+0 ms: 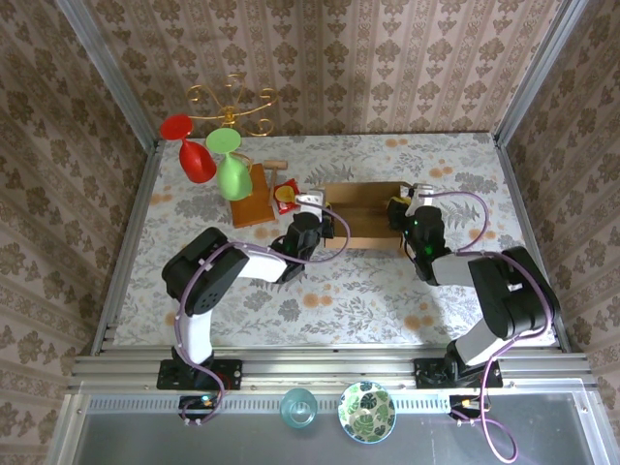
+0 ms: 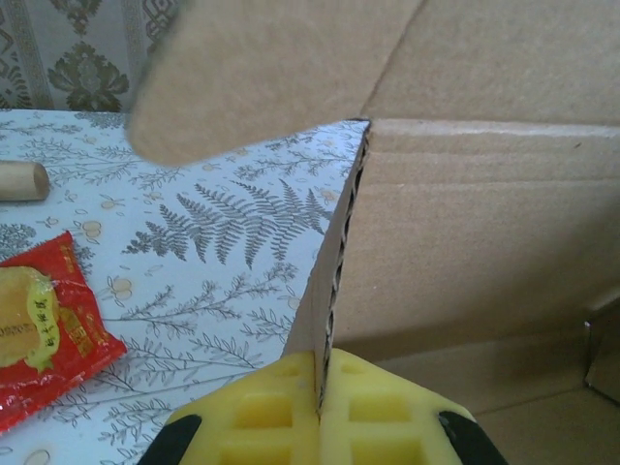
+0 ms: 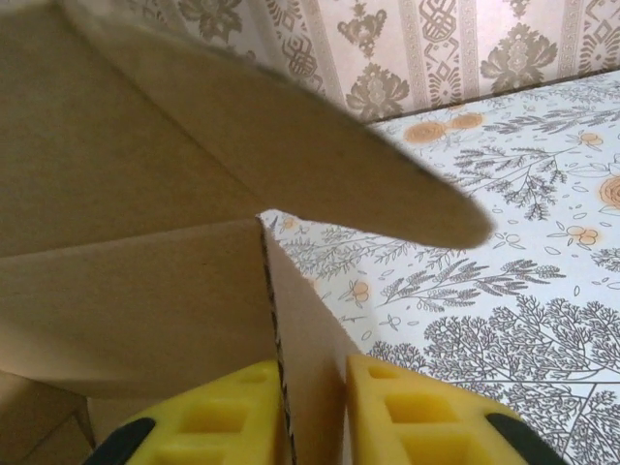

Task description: Fold the paper box

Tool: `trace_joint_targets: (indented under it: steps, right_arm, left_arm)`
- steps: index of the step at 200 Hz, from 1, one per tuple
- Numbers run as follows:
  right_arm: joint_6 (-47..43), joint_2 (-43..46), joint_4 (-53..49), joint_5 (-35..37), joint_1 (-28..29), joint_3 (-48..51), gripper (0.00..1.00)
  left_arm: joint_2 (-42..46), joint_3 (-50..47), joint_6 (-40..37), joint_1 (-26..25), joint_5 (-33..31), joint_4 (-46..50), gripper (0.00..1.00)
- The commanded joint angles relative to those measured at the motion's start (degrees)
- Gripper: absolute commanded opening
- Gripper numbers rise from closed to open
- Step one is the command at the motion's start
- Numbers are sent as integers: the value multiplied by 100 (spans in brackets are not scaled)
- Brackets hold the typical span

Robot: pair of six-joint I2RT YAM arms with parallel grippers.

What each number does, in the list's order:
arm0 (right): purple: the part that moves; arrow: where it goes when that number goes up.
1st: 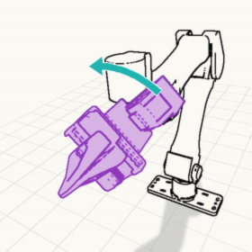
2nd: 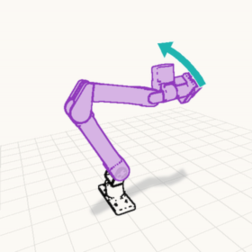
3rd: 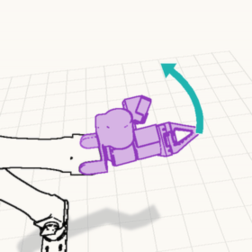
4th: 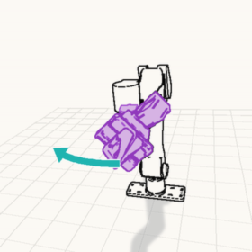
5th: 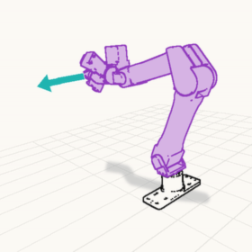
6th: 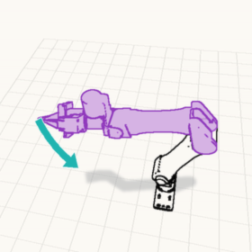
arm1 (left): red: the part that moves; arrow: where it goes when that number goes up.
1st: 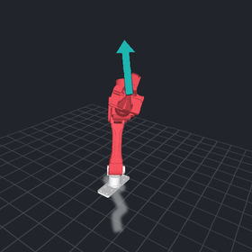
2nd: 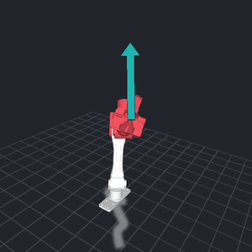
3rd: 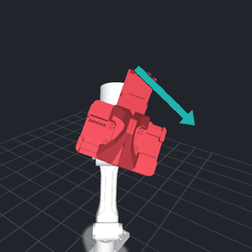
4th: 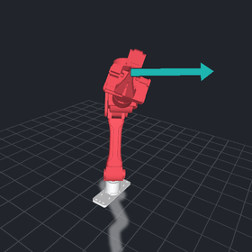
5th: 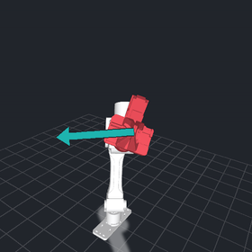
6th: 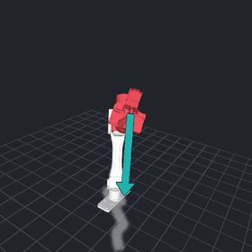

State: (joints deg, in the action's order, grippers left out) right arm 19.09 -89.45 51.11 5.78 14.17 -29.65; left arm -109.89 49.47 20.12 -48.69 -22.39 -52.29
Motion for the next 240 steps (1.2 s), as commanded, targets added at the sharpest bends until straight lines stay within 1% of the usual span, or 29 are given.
trace_joint_targets:
  steps: [1,22,43,50,75,106,133,146,170,196,209,218,230,240]
  right_arm:
    - [499,452,-573,91,68,-31,24]
    - [926,798,-1485,175,85,-212,27]
    - [1321,929,-1939,205,79,-209,30]
    - [1406,1141,-2095,187,85,-191,31]
    - [1695,1479,-2602,168,69,-105,39]
    - [2093,2095,-3476,141,68,-168,49]
    - [2533,2683,-4392,125,68,-293,54]
    - [2811,2977,-4773,70,82,-324,54]
    - [3590,3581,-5599,93,100,-442,54]
    - [4276,4002,-6583,402,132,-967,53]
    - [4795,3960,-7110,523,141,-1376,51]
    - [5235,3821,-7401,478,138,-1670,50]
    - [6018,3544,-7704,305,166,-1999,50]
    - [6723,3299,-7753,185,275,-2198,50]
  left_arm:
    - [13,-116,43,-166,139,-191,0]
    - [-22,-158,1,-228,98,-185,0]
    - [-52,-161,-117,-281,20,-112,0]
    - [-50,-153,-150,-295,7,-65,0]
    - [-50,-144,-313,-350,-70,96,0]
    - [-92,-85,-524,-439,-113,267,0]
    - [-129,-59,-579,-485,-221,336,0]
    - [-153,-38,-579,-499,-243,359,0]
    - [-189,-17,-594,-510,-255,388,0]
    - [-200,-28,-592,-528,-283,405,0]
    - [-203,-40,-584,-546,-292,405,0]
    - [-200,-42,-579,-556,-301,407,0]
    - [-200,-61,-571,-563,-312,417,0]
    - [-191,-69,-562,-576,-327,413,0]
